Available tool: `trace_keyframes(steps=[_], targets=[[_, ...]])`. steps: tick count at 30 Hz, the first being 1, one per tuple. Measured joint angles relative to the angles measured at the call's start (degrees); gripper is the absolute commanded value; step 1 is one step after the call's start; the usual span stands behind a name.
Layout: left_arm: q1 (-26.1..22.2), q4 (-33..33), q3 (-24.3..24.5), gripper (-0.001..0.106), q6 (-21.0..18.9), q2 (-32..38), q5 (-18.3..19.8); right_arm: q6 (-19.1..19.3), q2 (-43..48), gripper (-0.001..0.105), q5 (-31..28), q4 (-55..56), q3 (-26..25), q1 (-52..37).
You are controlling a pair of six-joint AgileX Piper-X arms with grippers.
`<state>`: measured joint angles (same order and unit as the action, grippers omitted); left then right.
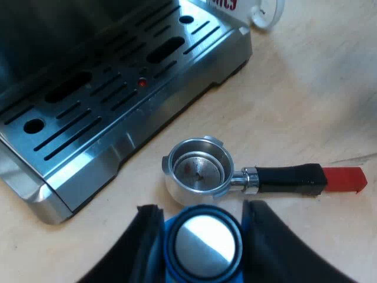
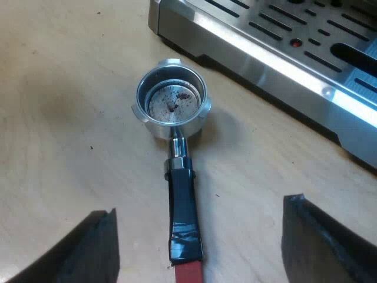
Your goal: Grind coffee beans and then tamp
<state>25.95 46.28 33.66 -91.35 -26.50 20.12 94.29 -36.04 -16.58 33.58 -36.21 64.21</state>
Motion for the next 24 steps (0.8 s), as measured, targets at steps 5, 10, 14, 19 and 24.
trace_keyframes(steps=[5,10,14,19,24], targets=[[0.00,0.09,0.14,0.000,0.00,-2.81,0.00,0.00,0.00,0.060,0.00,0.00,0.00,0.00],[0.00,0.26,1.37,0.000,0.13,-4.65,-0.09,0.00,0.00,0.060,0.00,0.00,0.00,0.00],[0.00,-0.46,3.79,0.000,1.33,-7.98,-0.09,0.00,0.00,0.060,0.00,0.00,0.00,0.00],[0.00,-1.48,4.78,0.000,2.10,-11.64,-0.24,0.00,0.00,0.060,0.00,0.00,0.00,0.00],[0.31,-2.79,5.62,0.000,3.03,-14.21,-0.34,0.00,0.00,0.060,0.00,0.00,0.00,0.00]])
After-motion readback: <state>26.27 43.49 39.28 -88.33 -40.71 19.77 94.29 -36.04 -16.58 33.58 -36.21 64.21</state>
